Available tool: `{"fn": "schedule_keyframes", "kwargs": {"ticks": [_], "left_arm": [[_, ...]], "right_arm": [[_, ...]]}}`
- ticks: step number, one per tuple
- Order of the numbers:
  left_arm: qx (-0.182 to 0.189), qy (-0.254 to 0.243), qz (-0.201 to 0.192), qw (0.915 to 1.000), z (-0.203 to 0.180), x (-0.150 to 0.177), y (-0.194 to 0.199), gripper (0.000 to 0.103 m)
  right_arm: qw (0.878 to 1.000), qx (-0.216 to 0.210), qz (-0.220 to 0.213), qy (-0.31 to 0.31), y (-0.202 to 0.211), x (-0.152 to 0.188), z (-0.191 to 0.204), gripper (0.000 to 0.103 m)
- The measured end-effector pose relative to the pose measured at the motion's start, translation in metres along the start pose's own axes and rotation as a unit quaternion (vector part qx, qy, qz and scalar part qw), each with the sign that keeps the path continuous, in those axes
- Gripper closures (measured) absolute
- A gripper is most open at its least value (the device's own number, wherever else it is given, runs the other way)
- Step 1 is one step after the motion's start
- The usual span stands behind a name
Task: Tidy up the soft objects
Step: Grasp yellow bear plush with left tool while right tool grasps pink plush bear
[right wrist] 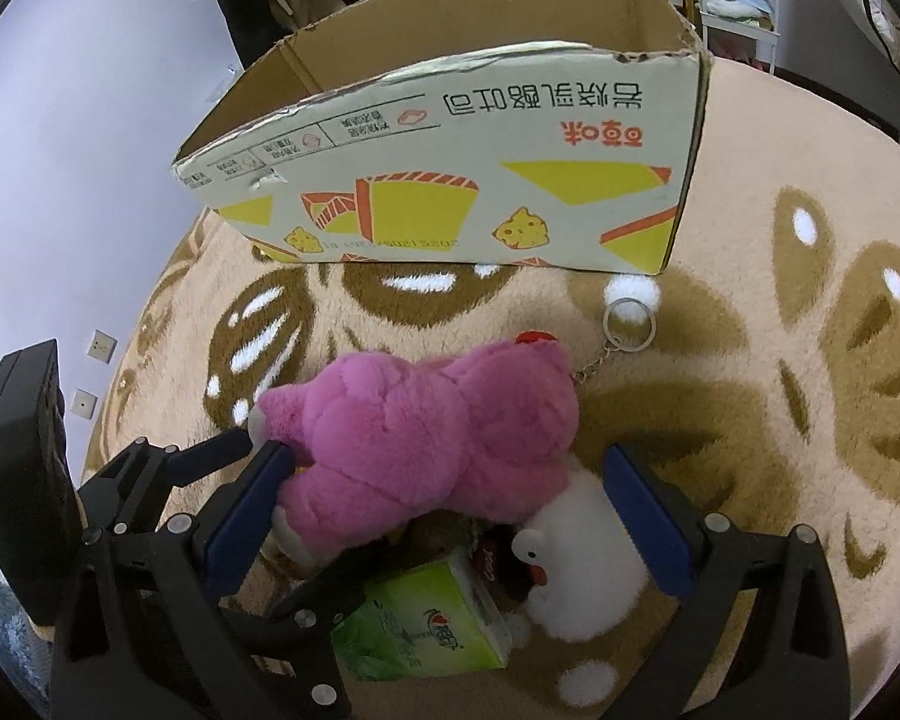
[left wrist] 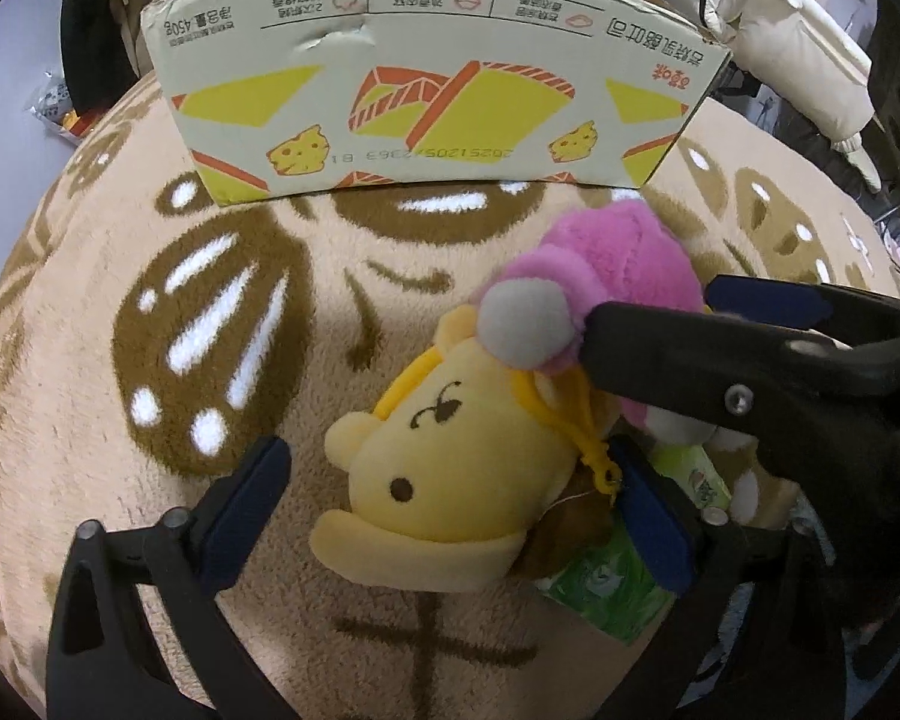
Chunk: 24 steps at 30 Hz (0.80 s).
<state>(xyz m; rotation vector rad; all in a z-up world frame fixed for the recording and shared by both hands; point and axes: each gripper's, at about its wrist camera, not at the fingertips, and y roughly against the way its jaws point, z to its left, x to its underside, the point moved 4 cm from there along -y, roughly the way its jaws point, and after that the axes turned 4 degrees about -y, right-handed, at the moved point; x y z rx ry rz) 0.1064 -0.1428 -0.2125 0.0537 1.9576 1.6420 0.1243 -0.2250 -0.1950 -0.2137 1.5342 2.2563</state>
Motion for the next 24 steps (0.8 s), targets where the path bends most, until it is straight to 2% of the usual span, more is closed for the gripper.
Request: {"fn": "schedule_keyframes", "kwargs": {"ticks": [2, 6, 9, 13, 14, 17, 21, 24], "left_arm": [[0.023, 0.004, 0.008, 0.9997, -0.002, 0.003, -0.004, 0.022], [0.026, 0.005, 0.005, 0.9996, -0.003, 0.004, -0.003, 0.029], [0.019, 0.0, -0.001, 0.9998, -0.005, 0.005, 0.001, 0.032], [-0.021, 0.003, -0.008, 0.9997, 0.002, 0.004, 0.007, 0.032], [-0.028, 0.008, -0.01, 0.9995, 0.006, 0.004, 0.009, 0.032], [-0.052, 0.028, -0.011, 0.9982, 0.019, 0.003, 0.014, 0.032], [-0.065, 0.044, -0.017, 0.9967, 0.031, 0.004, 0.021, 0.032], [-0.077, 0.044, -0.028, 0.9957, 0.03, 0.003, 0.03, 0.032]], "right_arm": [[1.0, -0.001, -0.001, 0.001, 0.0, 0.0, 0.0, 0.0], [1.0, -0.004, 0.002, 0.002, -0.004, 0.0, 0.0, 0.0], [1.0, -0.007, 0.003, 0.004, -0.008, 0.0, 0.002, 0.0], [1.0, -0.017, 0.003, -0.003, -0.011, -0.001, 0.001, 0.0], [1.0, -0.021, -0.001, -0.003, -0.01, -0.001, 0.001, 0.005], [1.0, -0.028, -0.005, 0.008, -0.007, -0.001, 0.006, 0.009], [0.999, -0.031, -0.009, 0.005, -0.004, 0.0, 0.007, 0.015], [0.999, -0.031, -0.034, 0.006, 0.008, -0.004, 0.008, 0.027]]}}
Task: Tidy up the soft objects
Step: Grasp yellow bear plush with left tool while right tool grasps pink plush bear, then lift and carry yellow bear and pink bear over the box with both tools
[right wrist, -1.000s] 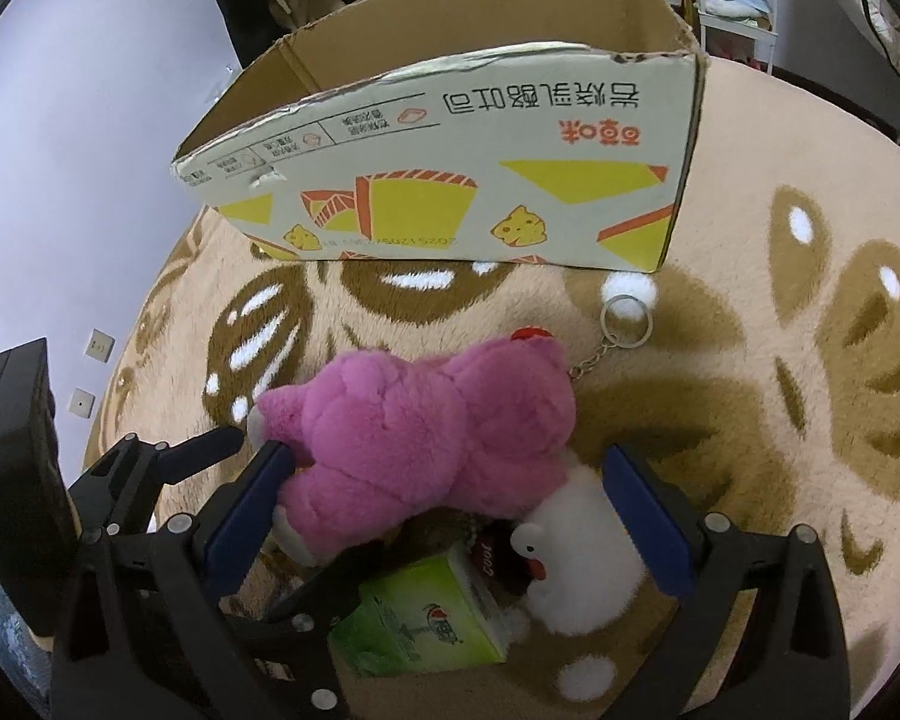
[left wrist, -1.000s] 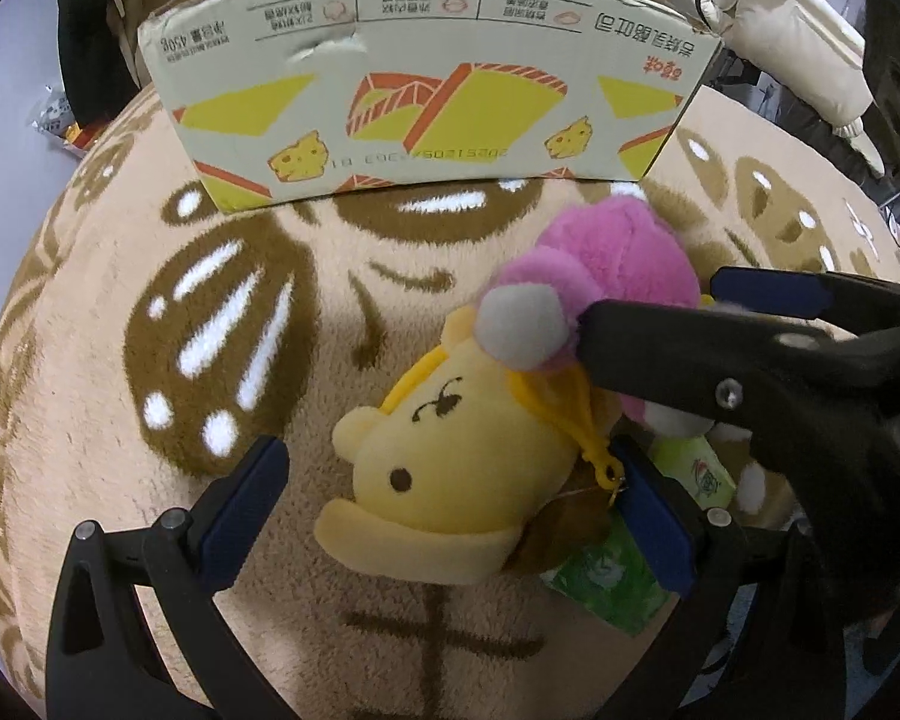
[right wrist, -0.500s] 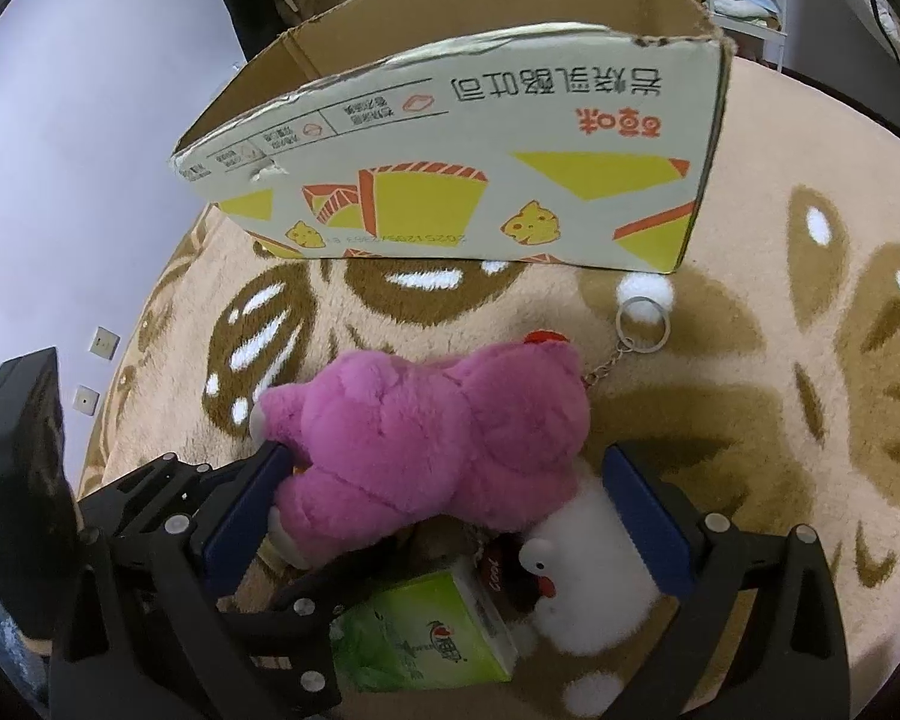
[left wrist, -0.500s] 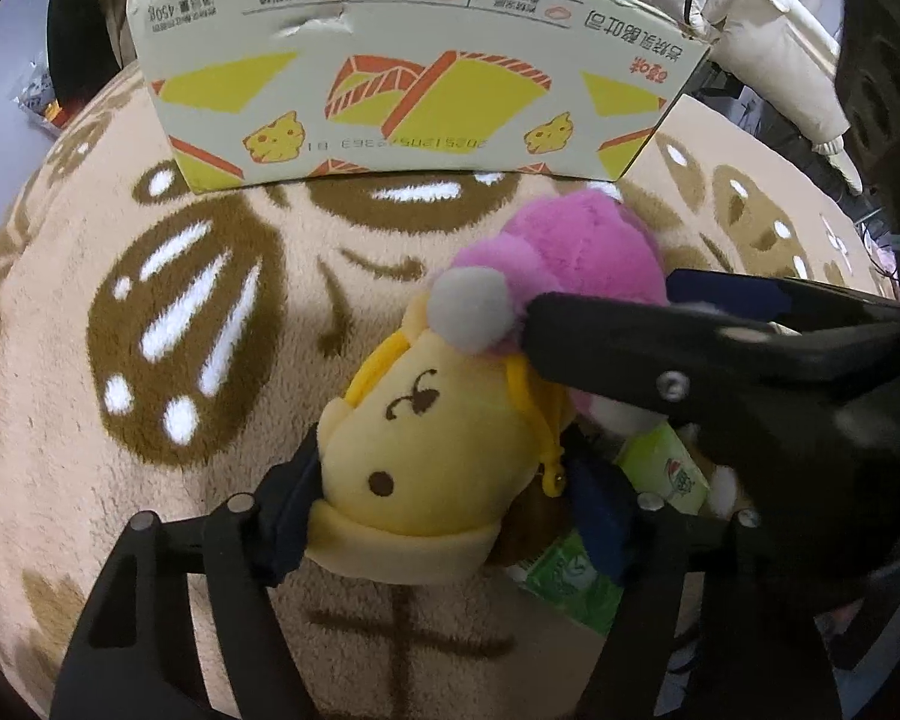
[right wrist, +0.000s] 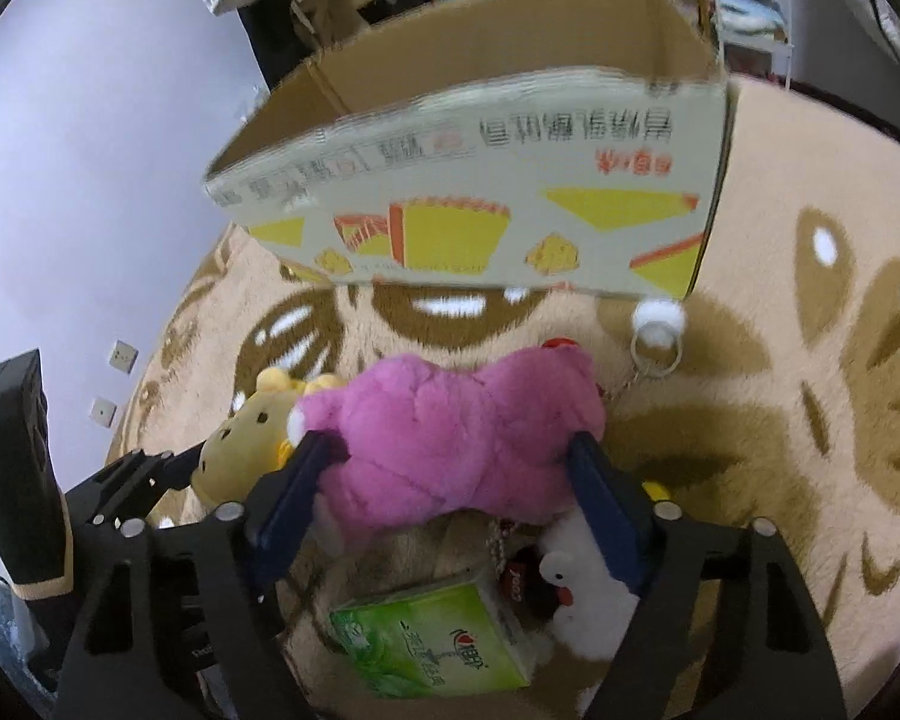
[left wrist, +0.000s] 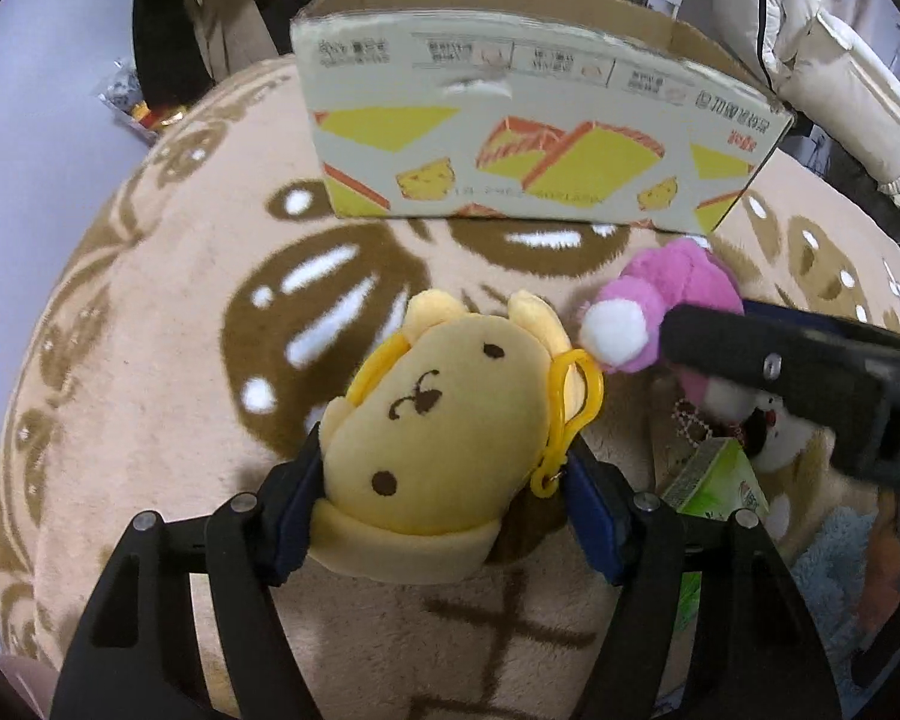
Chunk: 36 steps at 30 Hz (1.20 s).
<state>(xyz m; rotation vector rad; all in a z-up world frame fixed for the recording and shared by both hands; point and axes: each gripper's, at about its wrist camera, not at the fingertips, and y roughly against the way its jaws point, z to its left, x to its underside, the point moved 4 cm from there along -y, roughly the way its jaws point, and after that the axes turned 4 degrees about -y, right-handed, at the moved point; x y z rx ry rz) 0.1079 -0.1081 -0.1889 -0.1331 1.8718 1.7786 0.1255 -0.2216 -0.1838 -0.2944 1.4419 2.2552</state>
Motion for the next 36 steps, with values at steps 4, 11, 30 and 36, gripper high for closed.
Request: {"fn": "schedule_keyframes", "kwargs": {"ticks": [4, 11, 30, 36], "left_arm": [[-0.017, 0.012, -0.007, 0.9998, 0.007, 0.002, 0.012, 0.032], [-0.023, 0.048, -0.028, 0.9982, 0.026, 0.002, 0.03, 0.032], [-0.049, 0.069, -0.054, 0.9949, 0.044, -0.001, 0.037, 0.032], [-0.051, 0.065, -0.063, 0.9946, 0.043, -0.004, 0.038, 0.032]], "right_arm": [[1.0, -0.019, -0.012, 0.006, 0.009, -0.002, 0.007, 0.051], [1.0, 0.004, -0.009, 0.019, 0.009, 0.001, 0.01, 0.076], [0.999, 0.007, 0.042, -0.018, -0.009, 0.018, 0.005, 0.047], [0.999, 0.041, 0.004, -0.019, 0.009, 0.011, 0.002, 0.028]]}}
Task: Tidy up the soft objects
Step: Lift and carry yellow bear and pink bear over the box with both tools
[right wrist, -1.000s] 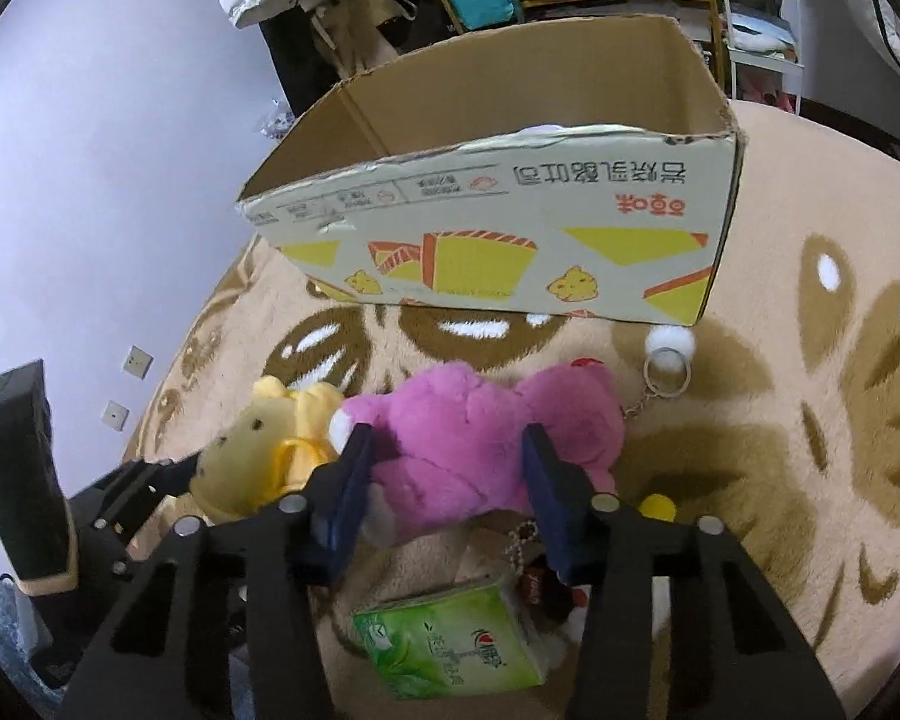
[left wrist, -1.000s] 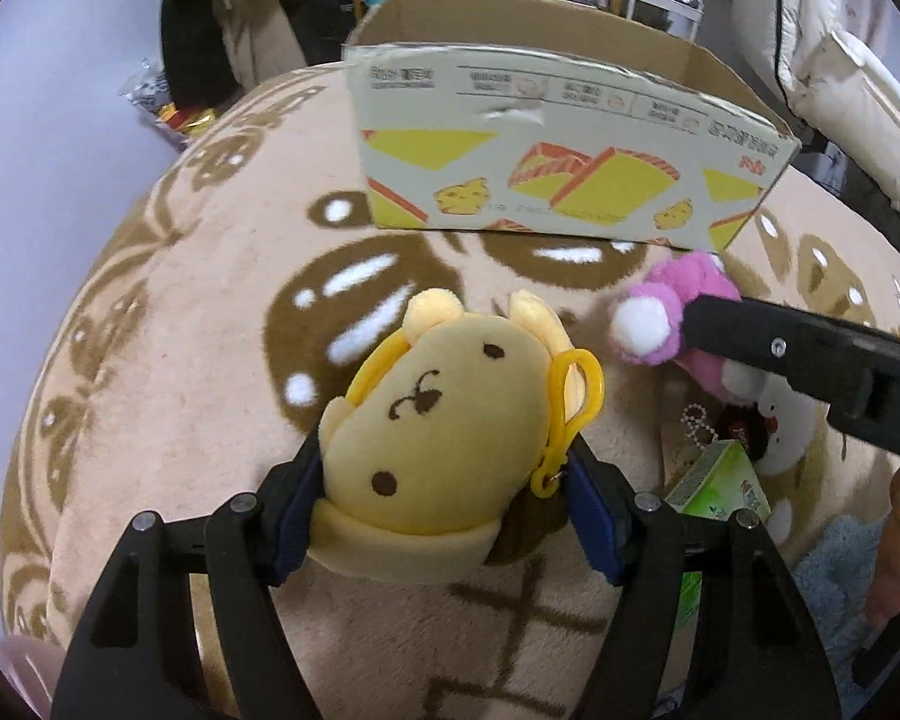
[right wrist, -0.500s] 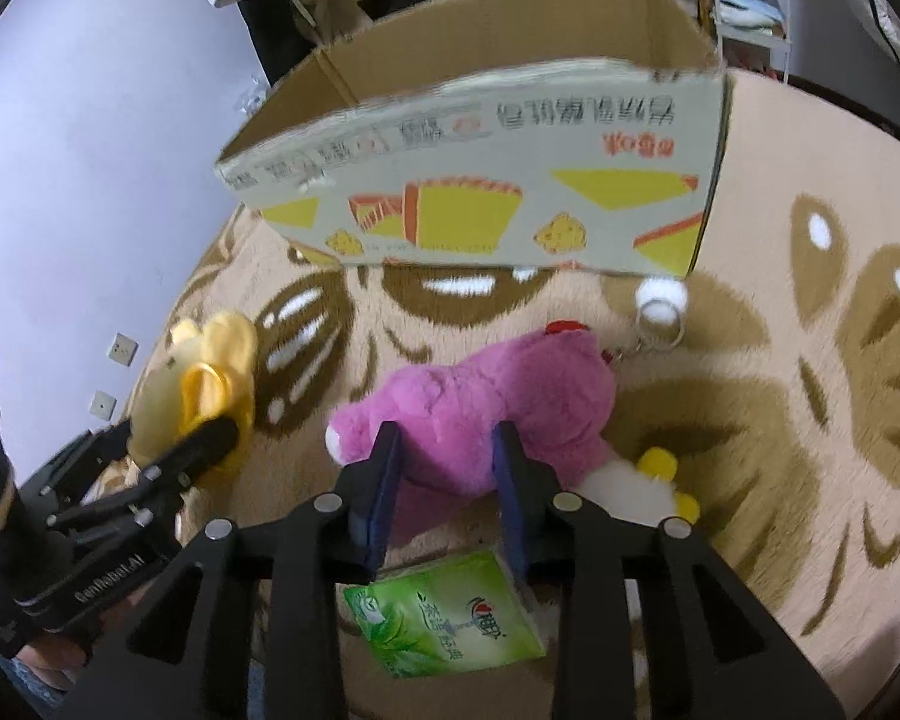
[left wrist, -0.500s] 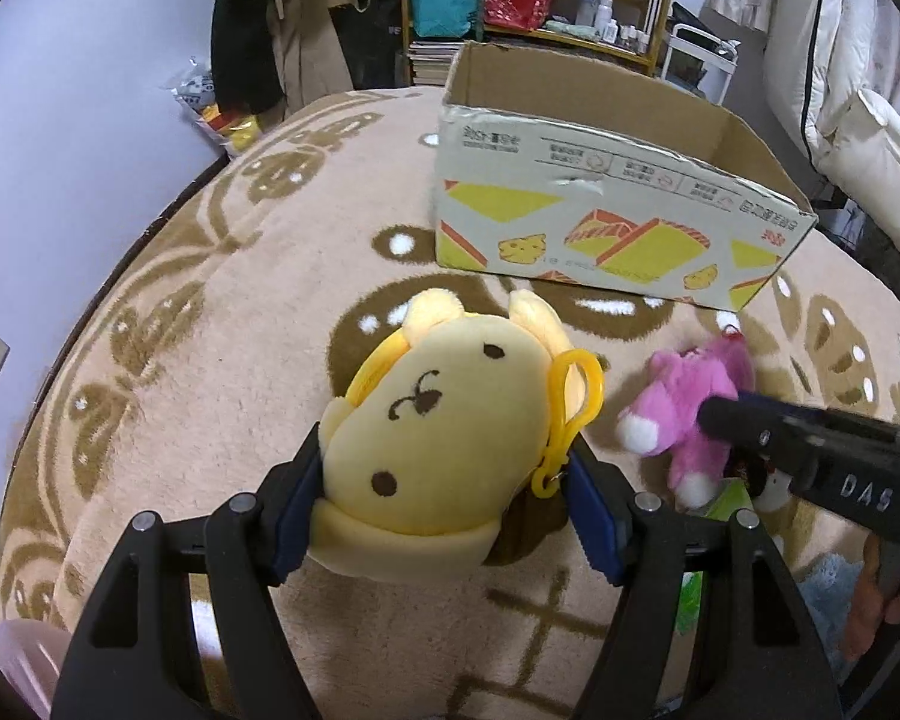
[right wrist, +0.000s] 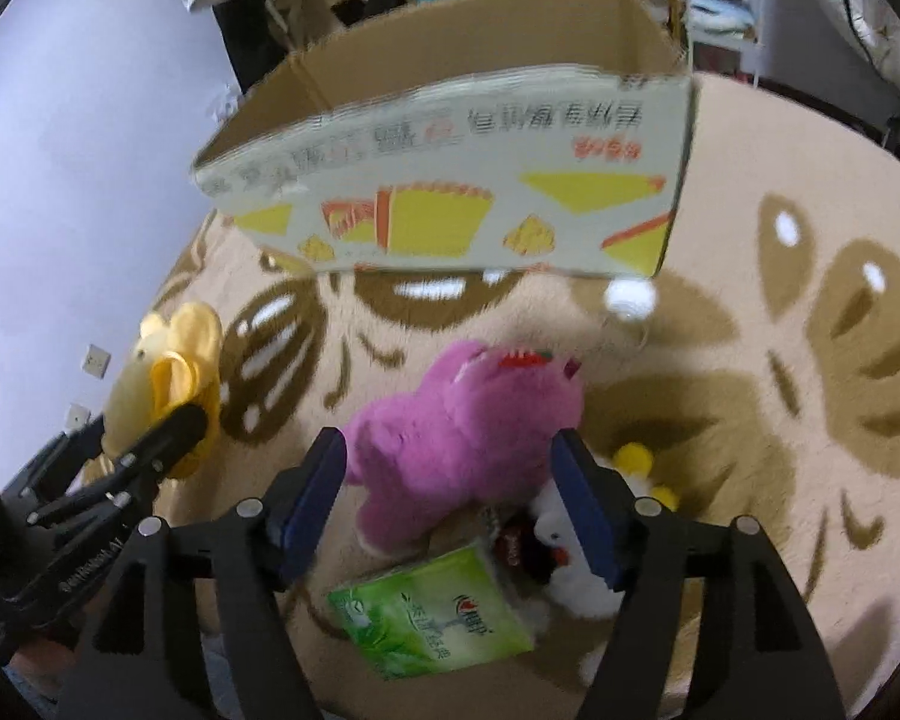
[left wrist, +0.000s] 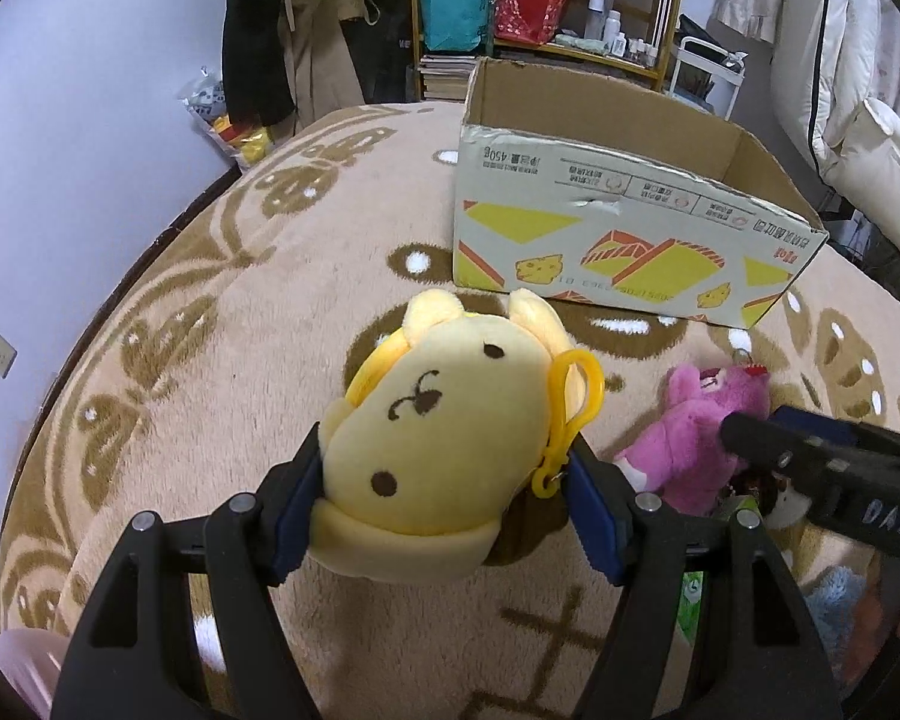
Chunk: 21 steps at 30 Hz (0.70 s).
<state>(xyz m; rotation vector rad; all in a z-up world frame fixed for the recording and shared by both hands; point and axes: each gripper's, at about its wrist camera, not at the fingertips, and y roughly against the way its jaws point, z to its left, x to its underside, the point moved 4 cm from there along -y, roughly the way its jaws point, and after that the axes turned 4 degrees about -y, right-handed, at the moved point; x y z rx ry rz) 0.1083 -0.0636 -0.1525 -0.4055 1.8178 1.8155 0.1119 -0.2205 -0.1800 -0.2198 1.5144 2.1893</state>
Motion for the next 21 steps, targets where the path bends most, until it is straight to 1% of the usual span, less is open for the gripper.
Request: {"fn": "schedule_keyframes", "kwargs": {"ticks": [3, 5, 8, 13, 15, 16, 17, 18, 21], "left_arm": [[0.001, -0.001, -0.002, 1.0, -0.001, 0.0, 0.0, 0.032], [0.002, -0.002, -0.003, 1.0, -0.001, 0.0, 0.0, 0.032], [0.002, -0.004, -0.005, 1.0, -0.002, -0.001, 0.0, 0.032], [-0.002, -0.006, -0.009, 0.9999, -0.002, -0.001, 0.002, 0.032], [-0.005, -0.006, -0.01, 0.9999, -0.001, -0.002, 0.002, 0.032], [-0.006, -0.005, -0.011, 0.9999, -0.001, -0.002, 0.002, 0.032], [-0.006, -0.004, -0.011, 0.9999, 0.0, -0.002, 0.002, 0.032], [-0.006, -0.003, -0.012, 0.9999, 0.0, -0.003, 0.002, 0.032], [-0.011, -0.005, -0.015, 0.9998, 0.001, -0.003, 0.004, 0.032]], "right_arm": [[1.0, 0.009, -0.017, -0.019, 0.004, -0.008, -0.008, 0.021], [0.999, 0.016, -0.011, -0.037, -0.001, -0.012, -0.017, 0.02], [0.998, 0.003, -0.001, -0.069, -0.012, -0.018, -0.027, 0.02], [0.996, 0.004, 0.014, -0.083, -0.031, -0.02, -0.035, 0.02], [0.996, -0.001, 0.022, -0.087, -0.038, -0.017, -0.036, 0.026], [0.996, -0.002, 0.024, -0.084, -0.04, -0.016, -0.035, 0.032], [0.997, -0.001, 0.022, -0.077, -0.041, -0.016, -0.034, 0.042], [0.997, -0.003, 0.015, -0.07, -0.04, -0.016, -0.032, 0.046], [0.999, -0.001, 0.005, -0.051, -0.038, -0.017, -0.027, 0.05]]}}
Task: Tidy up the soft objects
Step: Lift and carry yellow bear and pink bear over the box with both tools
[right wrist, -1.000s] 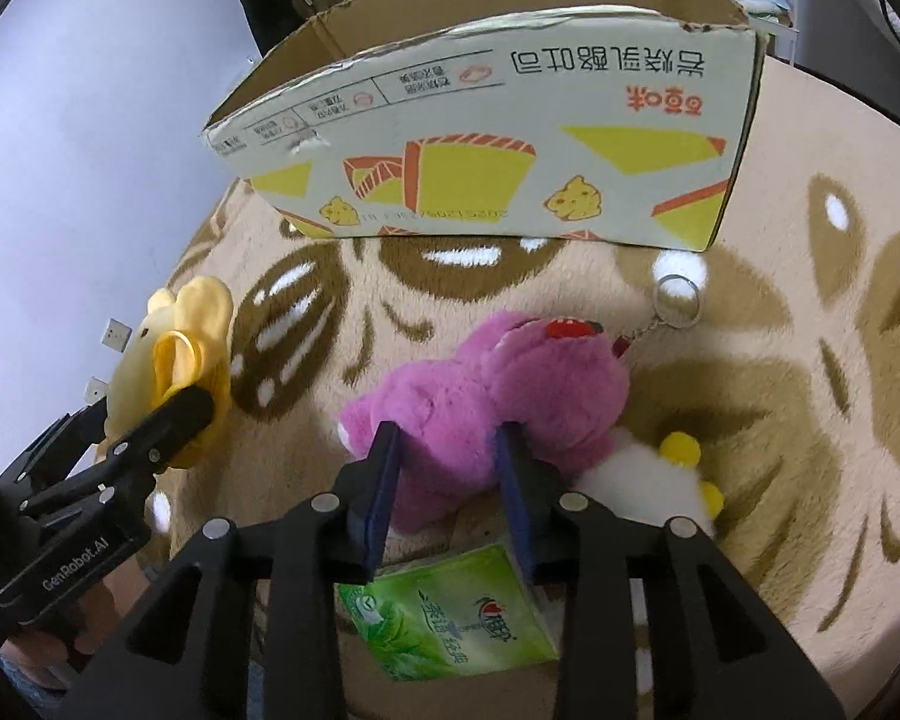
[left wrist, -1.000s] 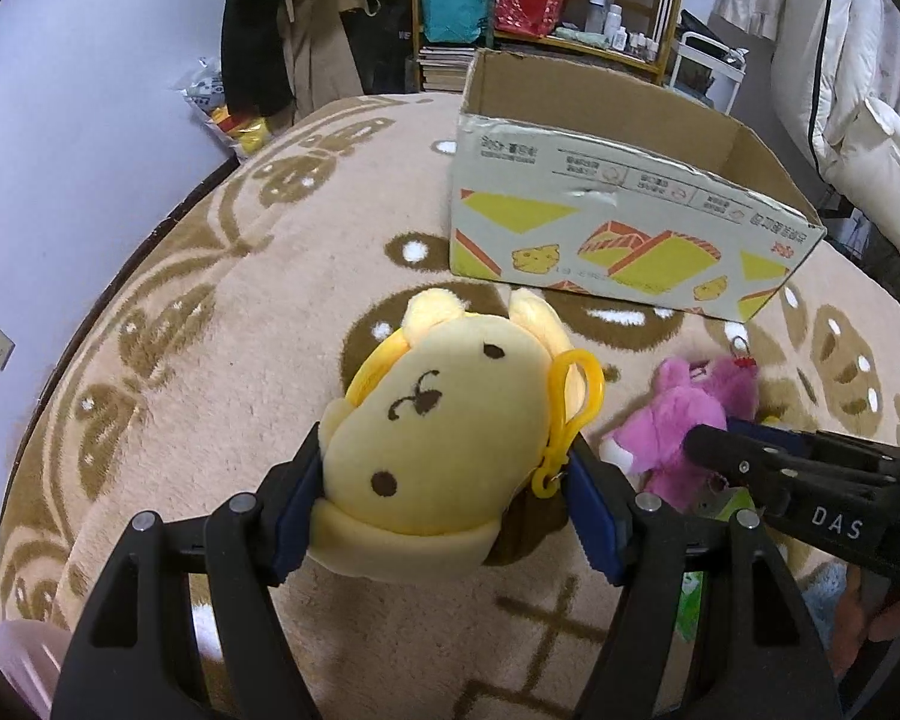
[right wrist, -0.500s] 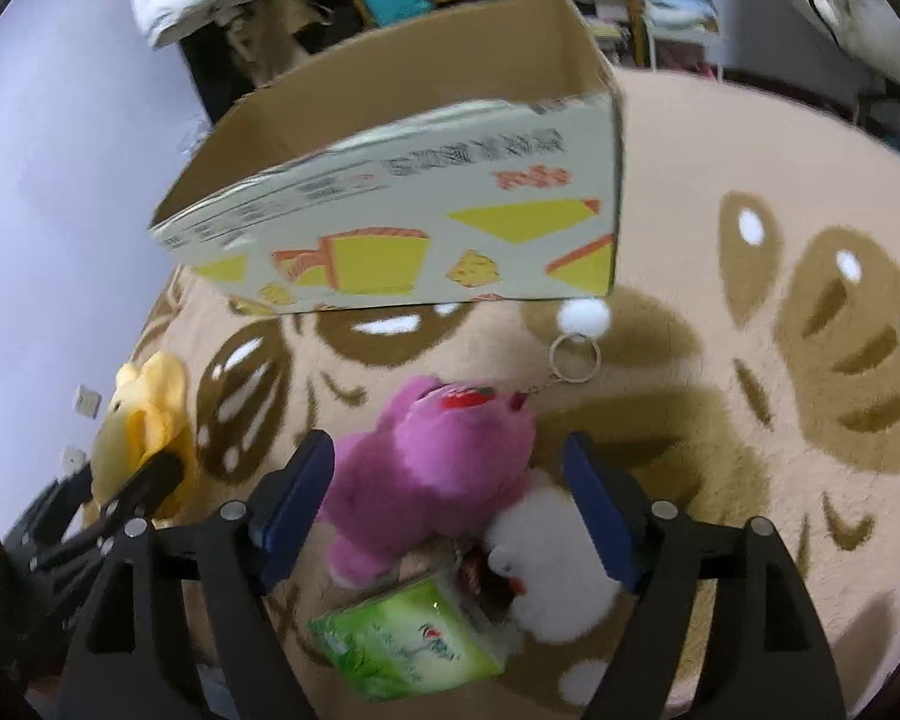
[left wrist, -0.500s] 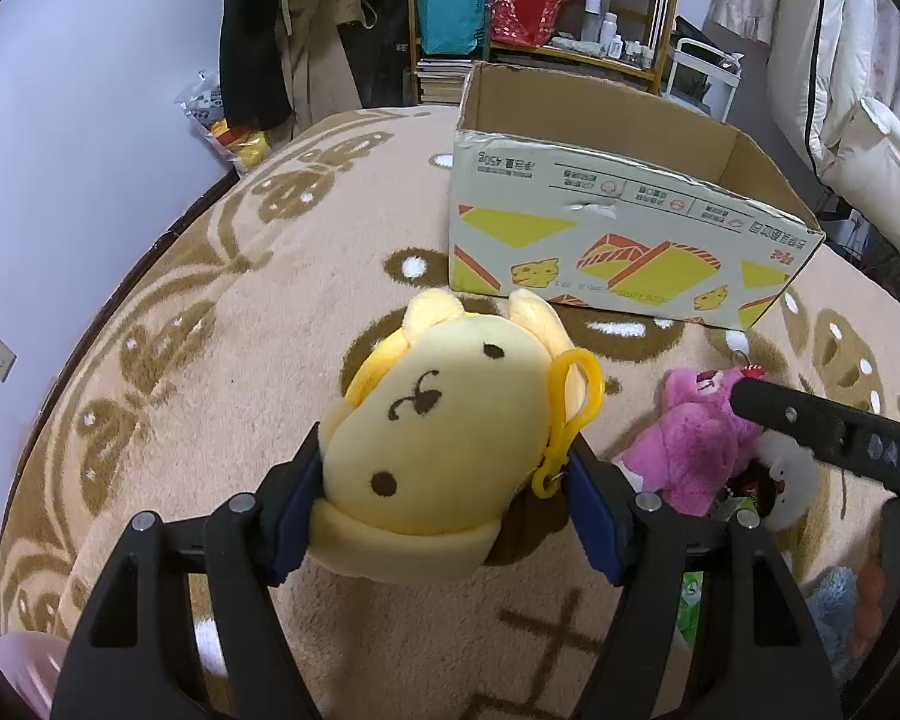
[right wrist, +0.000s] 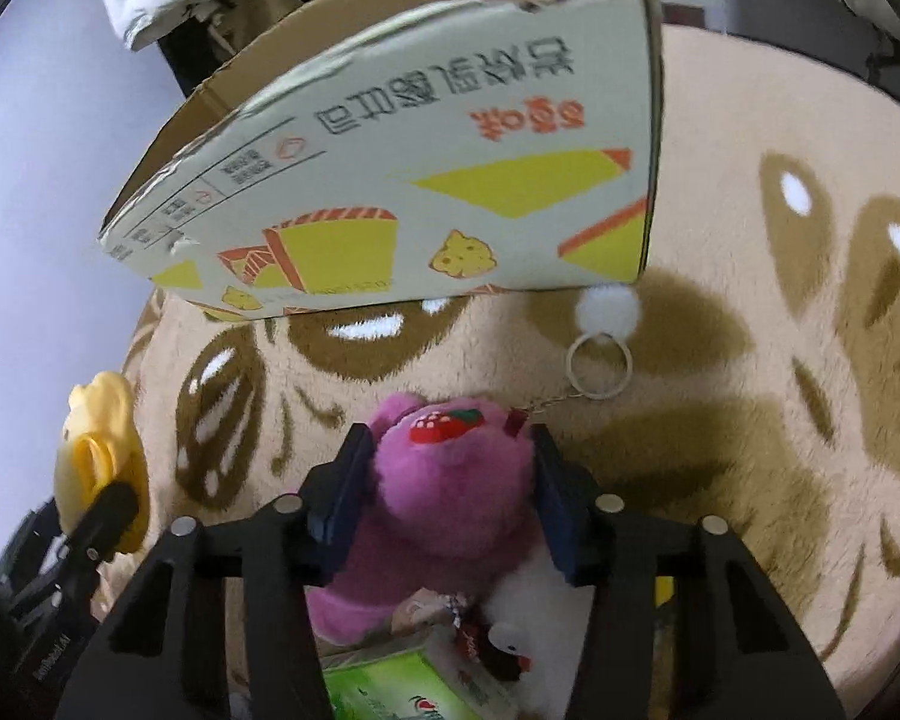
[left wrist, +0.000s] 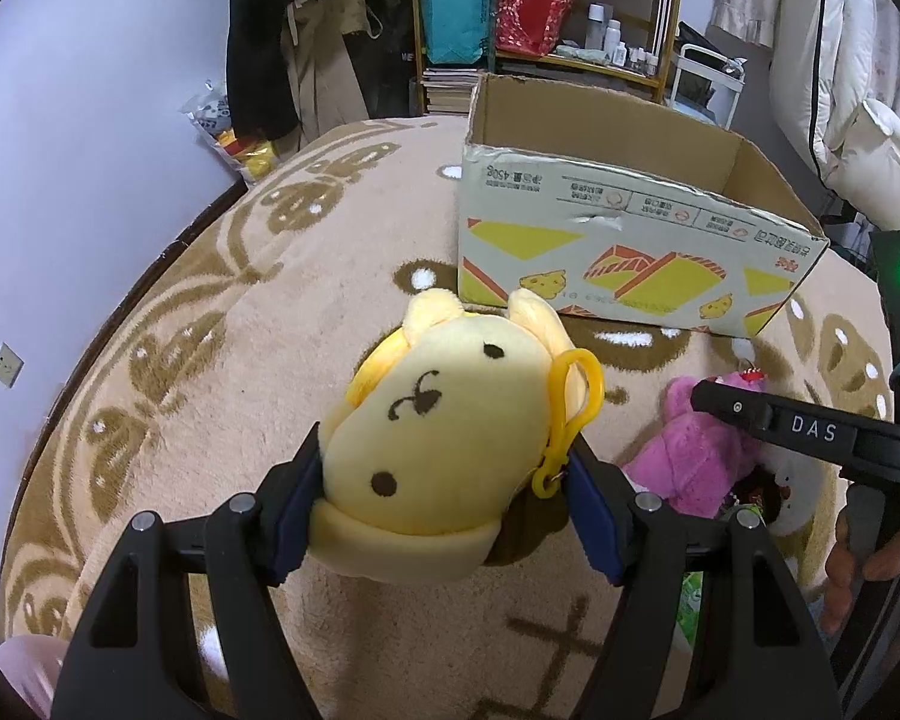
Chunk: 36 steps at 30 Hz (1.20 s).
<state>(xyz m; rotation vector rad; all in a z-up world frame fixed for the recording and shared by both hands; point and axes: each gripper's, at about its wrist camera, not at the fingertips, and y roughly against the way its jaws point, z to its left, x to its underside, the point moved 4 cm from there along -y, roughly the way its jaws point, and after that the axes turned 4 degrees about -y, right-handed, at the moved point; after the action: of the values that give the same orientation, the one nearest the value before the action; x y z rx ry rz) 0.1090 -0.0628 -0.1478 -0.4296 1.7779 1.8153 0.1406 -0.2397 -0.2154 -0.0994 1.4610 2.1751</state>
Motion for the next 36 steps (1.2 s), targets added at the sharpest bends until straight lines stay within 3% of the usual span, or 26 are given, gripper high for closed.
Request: {"fn": "schedule_keyframes", "kwargs": {"ticks": [3, 11, 20, 26, 36], "left_arm": [[-0.004, -0.003, -0.005, 1.0, 0.001, -0.001, 0.003, 0.032], [-0.023, -0.008, -0.03, 0.9993, 0.004, -0.014, 0.026, 0.032], [-0.046, -0.016, -0.087, 0.995, 0.01, -0.045, 0.054, 0.032], [-0.048, -0.023, -0.121, 0.9912, 0.006, -0.073, 0.067, 0.032], [-0.051, -0.039, -0.161, 0.9849, -0.01, -0.126, 0.065, 0.032]], "right_arm": [[1.0, 0.006, -0.016, 0.007, 0.006, -0.001, 0.003, 0.052], [0.993, -0.005, -0.107, 0.047, 0.06, -0.013, 0.028, 0.052], [0.973, 0.031, -0.212, 0.088, 0.13, -0.028, 0.049, 0.052], [0.959, 0.053, -0.252, 0.117, 0.152, -0.045, 0.064, 0.052], [0.945, 0.083, -0.282, 0.144, 0.16, -0.082, 0.074, 0.052]]}}
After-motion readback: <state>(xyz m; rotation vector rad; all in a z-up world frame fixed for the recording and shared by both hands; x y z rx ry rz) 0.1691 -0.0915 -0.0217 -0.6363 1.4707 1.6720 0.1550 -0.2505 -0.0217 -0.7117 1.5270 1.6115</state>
